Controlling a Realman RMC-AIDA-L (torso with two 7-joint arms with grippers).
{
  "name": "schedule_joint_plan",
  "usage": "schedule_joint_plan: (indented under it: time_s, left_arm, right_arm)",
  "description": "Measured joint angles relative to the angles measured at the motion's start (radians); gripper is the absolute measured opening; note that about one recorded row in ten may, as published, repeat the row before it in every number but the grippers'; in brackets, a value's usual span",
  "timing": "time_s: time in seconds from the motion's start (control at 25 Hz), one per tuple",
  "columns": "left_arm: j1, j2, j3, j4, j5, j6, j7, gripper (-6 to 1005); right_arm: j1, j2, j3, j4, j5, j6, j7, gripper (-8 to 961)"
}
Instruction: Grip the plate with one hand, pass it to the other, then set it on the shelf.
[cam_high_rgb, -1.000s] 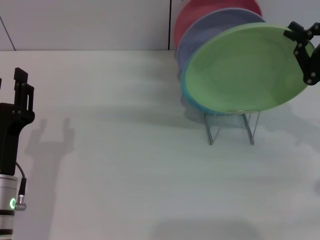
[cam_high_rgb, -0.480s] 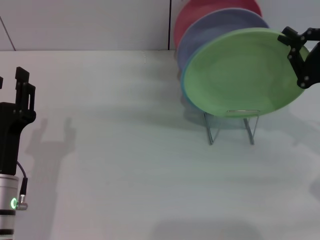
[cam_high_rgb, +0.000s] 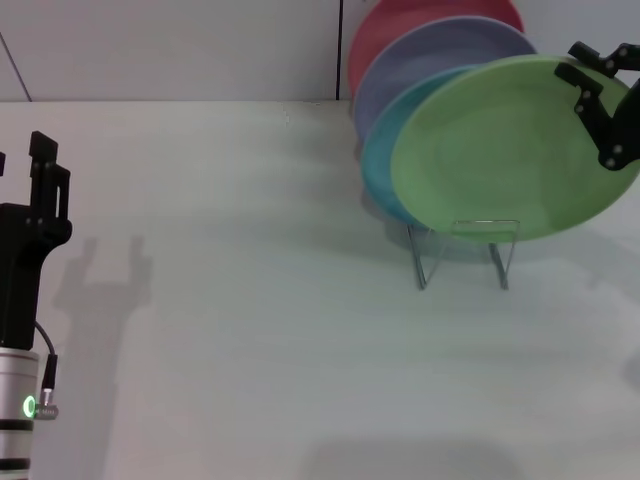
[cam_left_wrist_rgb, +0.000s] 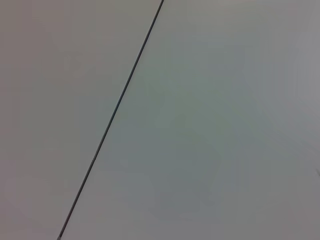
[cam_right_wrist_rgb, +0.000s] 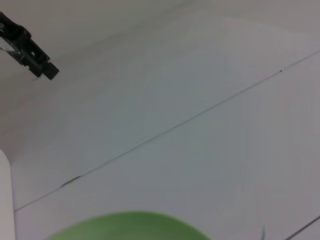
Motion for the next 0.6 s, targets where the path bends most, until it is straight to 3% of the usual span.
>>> schedule_joint_plan:
  time_s: [0.24, 0.6]
  left_arm:
    - [0.002, 0.0, 0.0, -0.01, 0.0, 0.001, 0.005, 573]
    - [0.003, 0.0, 0.0, -0.01, 0.0, 0.004, 0.004, 573]
  right_arm:
    - [0.0, -0.004, -0.023, 0.002, 0.002, -0.001, 0.008, 119]
    - [0.01, 0.002, -0.034, 0.009, 0.002, 0.001, 0.015, 127]
